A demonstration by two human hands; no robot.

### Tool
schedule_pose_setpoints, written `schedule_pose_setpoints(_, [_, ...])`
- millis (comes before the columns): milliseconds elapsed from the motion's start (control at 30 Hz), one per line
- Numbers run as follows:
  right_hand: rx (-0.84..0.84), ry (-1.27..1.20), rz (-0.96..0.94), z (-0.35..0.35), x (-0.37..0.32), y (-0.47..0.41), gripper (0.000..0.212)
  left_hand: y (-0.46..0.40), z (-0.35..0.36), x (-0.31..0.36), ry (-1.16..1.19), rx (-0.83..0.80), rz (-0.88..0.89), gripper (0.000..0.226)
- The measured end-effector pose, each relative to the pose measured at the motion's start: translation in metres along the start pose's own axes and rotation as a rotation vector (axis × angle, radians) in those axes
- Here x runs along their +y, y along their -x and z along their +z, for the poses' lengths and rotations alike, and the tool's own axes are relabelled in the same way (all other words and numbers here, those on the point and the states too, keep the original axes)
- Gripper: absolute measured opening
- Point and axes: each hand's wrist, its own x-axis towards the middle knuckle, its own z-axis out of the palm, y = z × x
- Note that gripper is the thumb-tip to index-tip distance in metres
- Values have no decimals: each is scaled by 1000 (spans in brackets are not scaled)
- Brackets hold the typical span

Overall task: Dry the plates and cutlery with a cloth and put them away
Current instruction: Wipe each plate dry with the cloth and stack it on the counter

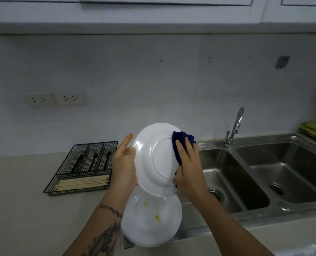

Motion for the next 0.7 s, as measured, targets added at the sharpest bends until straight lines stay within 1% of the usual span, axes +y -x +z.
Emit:
schedule_pose_setpoints(67, [-28,-46,-6,2,-2,6,81,4,-4,1,-66,-5,40,44])
schedule_pose_setpoints(133, [-57,-75,-64,4,-15,9,78,8,-6,1,-156,-23,79,47])
schedule_pose_setpoints(233, [-80,-88,-112,3,-31,-1,77,20,-8,0,-297,-100,170,48])
schedule_pose_setpoints(300, [-80,-91,-83,1,-33,-8,74,25,-12,0,-359,-138,224,49])
schedule_pose_setpoints(400, [-138,-111,-20,-4,-32,-15,72,22,-23,4,-465,-188,304,49])
schedule_pose_setpoints(500, [-176,-130,2,-4,-42,-20,69,10,-36,12,-563,-214,347,57])
schedule_pose_setpoints(600, [-152,-147,-15,1,-62,-25,70,0,-54,21,-656,-262,420,63])
schedule_pose_setpoints(700, [-155,-160,-54,11,-85,-26,70,-11,-78,29,-707,-312,532,68])
